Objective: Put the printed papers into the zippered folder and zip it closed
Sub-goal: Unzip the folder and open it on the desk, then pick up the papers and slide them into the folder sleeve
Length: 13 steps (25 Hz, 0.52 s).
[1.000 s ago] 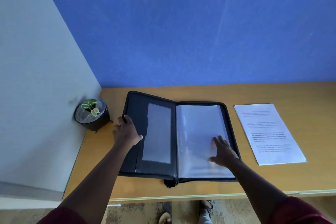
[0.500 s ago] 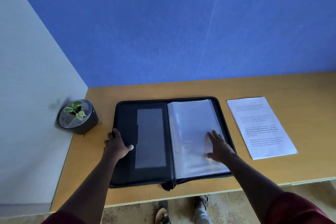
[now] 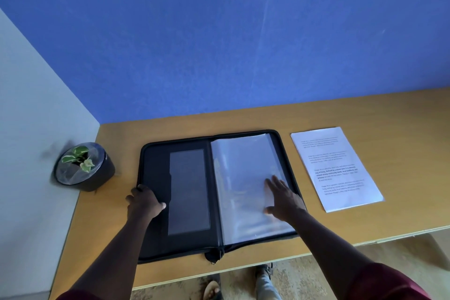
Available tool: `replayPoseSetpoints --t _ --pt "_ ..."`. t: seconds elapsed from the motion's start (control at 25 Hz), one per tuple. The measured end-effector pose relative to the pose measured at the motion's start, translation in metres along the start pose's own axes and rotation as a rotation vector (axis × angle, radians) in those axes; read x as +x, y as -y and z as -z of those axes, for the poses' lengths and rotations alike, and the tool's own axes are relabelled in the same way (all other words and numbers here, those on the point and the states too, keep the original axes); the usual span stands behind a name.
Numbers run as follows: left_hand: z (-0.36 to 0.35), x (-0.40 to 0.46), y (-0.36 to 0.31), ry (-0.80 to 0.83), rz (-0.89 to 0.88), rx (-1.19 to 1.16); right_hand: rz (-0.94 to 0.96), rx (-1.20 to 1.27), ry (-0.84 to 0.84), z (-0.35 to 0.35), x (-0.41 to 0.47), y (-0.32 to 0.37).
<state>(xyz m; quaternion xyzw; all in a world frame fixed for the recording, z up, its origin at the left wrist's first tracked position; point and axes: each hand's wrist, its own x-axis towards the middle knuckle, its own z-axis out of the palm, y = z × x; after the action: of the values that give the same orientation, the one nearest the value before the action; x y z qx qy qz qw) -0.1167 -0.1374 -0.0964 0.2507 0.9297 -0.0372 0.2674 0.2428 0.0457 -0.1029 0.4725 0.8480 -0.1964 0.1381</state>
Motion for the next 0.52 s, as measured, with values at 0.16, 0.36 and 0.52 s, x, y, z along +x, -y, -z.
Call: replayPoseSetpoints --t 0.16,0.36,0.52 --pt "-0.001 -0.004 -0.004 -0.001 0.026 -0.036 0.011 -0.036 -0.035 0.0 -0.002 -0.006" --pt "0.003 -0.019 -0.031 0.001 0.038 -0.127 0.049 0.088 -0.099 0.003 -0.004 -0.017" --pt "-0.001 -0.038 -0.099 -0.093 -0.171 -0.195 0.027 0.185 -0.201 0.019 -0.006 -0.045"
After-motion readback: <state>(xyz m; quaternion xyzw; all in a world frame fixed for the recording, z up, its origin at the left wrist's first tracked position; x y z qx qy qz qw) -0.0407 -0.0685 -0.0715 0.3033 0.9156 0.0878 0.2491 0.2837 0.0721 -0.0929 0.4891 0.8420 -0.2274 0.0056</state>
